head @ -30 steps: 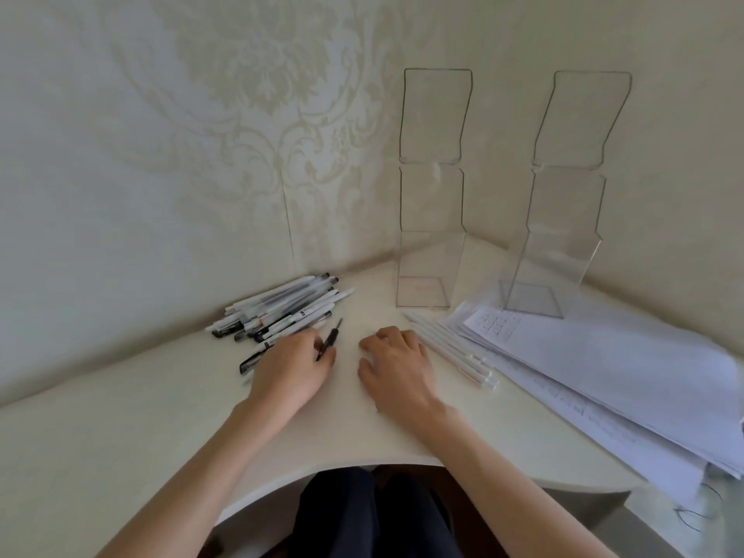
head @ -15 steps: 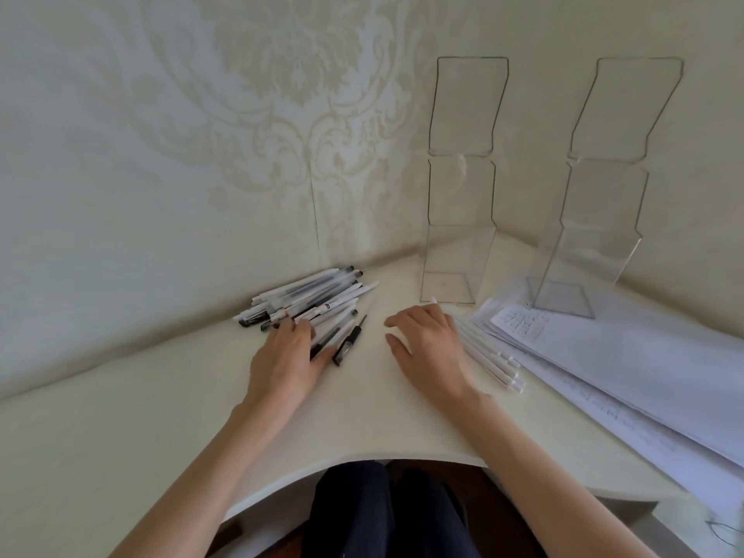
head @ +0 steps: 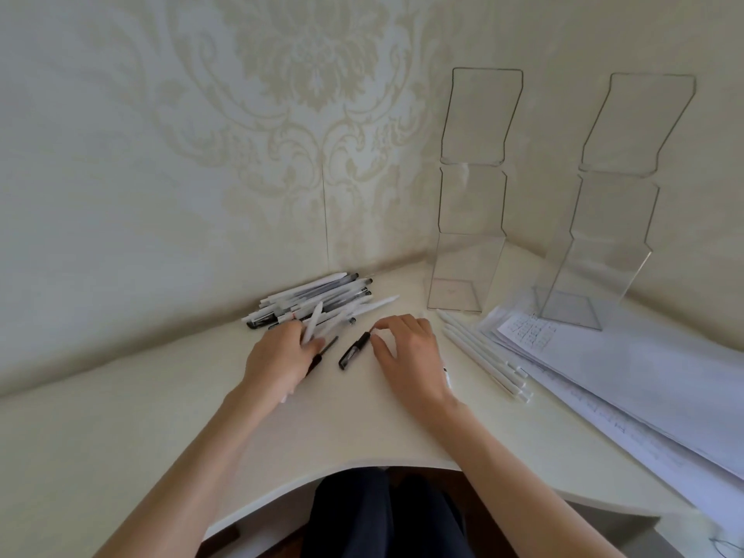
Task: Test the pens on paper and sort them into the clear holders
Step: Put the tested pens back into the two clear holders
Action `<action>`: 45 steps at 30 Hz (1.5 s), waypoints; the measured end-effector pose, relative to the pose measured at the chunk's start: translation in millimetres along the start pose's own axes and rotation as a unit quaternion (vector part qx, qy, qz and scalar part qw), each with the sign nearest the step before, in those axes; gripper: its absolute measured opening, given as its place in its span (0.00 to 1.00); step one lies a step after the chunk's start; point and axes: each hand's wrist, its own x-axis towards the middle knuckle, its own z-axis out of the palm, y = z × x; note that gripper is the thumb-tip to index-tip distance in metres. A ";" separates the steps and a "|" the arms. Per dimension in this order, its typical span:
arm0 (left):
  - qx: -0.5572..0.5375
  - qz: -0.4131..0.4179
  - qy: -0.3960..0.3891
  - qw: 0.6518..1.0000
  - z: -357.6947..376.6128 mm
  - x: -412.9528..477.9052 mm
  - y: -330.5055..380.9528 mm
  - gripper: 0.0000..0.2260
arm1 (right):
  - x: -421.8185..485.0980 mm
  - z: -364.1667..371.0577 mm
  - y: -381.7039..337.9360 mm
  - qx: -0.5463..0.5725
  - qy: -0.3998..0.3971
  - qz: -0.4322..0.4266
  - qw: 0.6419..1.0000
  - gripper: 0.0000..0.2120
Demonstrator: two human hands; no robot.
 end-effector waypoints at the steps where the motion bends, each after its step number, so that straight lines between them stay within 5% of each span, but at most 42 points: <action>1: -0.011 0.015 0.028 0.999 -0.1 -1.6 1.9 0.15 | -0.6 -1.0 -0.7 0.010 0.011 0.009 1.000 0.13; 3: -0.066 0.077 0.043 0.994 -0.7 -7.7 11.8 0.15 | -2.9 -6.0 -4.6 0.053 0.033 0.030 0.998 0.15; 6: -0.201 0.145 -0.072 0.966 0.2 -20.9 41.1 0.16 | -3.8 -24.2 -14.4 0.250 -0.022 0.095 0.963 0.17; 9: -0.305 0.123 -0.171 0.929 6.3 -28.9 64.8 0.16 | -3.5 -40.3 -15.8 0.404 -0.059 0.162 0.899 0.17; 12: -0.330 0.094 -0.232 0.910 15.7 -25.7 71.8 0.11 | -3.3 -50.9 -7.3 0.434 -0.045 0.190 0.879 0.16; 15: -0.244 0.126 -0.192 0.942 24.8 -15.0 67.4 0.10 | 3.5 -65.3 13.0 0.317 0.014 0.207 0.926 0.18; 18: -0.206 0.122 -0.042 0.970 25.7 -6.1 56.7 0.08 | 10.9 -77.5 36.8 0.063 -0.007 0.187 0.980 0.19; 21: -0.123 0.109 0.066 0.984 24.2 1.9 39.2 0.08 | 10.5 -73.9 51.3 -0.100 -0.066 0.154 0.981 0.16; 26: -0.037 0.090 0.098 0.990 24.1 15.8 10.7 0.09 | 6.3 -61.3 62.9 -0.230 -0.018 0.080 0.970 0.14; 35: 0.132 0.111 0.064 0.983 28.2 29.6 18.6 0.17 | 8.0 -40.6 55.6 -0.155 0.116 -0.045 0.980 0.08; 45: 0.194 0.083 -0.077 0.974 27.4 38.7 35.1 0.21 | 2.4 -15.9 37.0 -0.090 0.029 -0.035 0.995 0.17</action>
